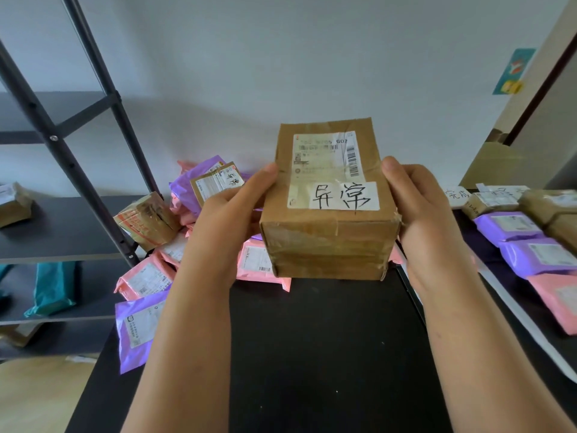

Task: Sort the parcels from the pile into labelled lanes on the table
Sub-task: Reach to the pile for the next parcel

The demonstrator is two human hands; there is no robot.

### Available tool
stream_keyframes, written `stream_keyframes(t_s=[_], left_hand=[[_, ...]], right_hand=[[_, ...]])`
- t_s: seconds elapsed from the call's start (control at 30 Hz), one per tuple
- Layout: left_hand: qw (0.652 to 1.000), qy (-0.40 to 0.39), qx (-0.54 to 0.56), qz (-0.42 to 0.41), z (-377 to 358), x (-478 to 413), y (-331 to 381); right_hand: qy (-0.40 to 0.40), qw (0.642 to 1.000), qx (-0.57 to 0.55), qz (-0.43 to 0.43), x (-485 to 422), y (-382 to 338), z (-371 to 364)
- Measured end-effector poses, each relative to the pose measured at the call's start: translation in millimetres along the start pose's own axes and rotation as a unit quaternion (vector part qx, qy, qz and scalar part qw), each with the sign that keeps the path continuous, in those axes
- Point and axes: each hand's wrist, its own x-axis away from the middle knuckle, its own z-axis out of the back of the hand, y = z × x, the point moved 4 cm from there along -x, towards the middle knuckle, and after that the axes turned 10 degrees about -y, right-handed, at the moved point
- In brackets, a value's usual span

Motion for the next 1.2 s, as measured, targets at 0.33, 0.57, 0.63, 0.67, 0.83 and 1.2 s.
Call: stream_keyframes(t_s=[0.33, 0.57, 0.63, 0.67, 0.83, 1.2], left_hand=[[1.0, -0.014, -0.019, 0.004, -3.9, -1.4, -2.7], [0.994, -0.067, -0.085, 0.03, -12.3, -14.9, -33.9], [0.99, -0.086, -0.105, 0.049, -19.3, -18.2, -47.8], [0.987, -0.096, -0.113, 0.058, -23.7, -19.2, -54.5], [0.977, -0.142, -0.138, 0.074, -55.4, -20.7, -78.8], [0.947, -0.237, -0.204, 0.078, -193.3, 13.5, -116.9]], right_hand=[[0.033, 0.999, 0.002, -0.042, 6.4, 6.7, 1.3], [0.073, 0.991, 0.033, -0.104, 28.7, 24.6, 14.4], [0.088, 0.987, 0.049, -0.128, 39.0, 32.7, 20.0], [0.098, 0.984, 0.057, -0.14, 44.9, 37.1, 23.3], [0.141, 0.97, 0.068, -0.189, 78.0, 54.6, 47.6], [0.234, 0.943, 0.035, -0.233, 152.4, 65.7, 169.6]])
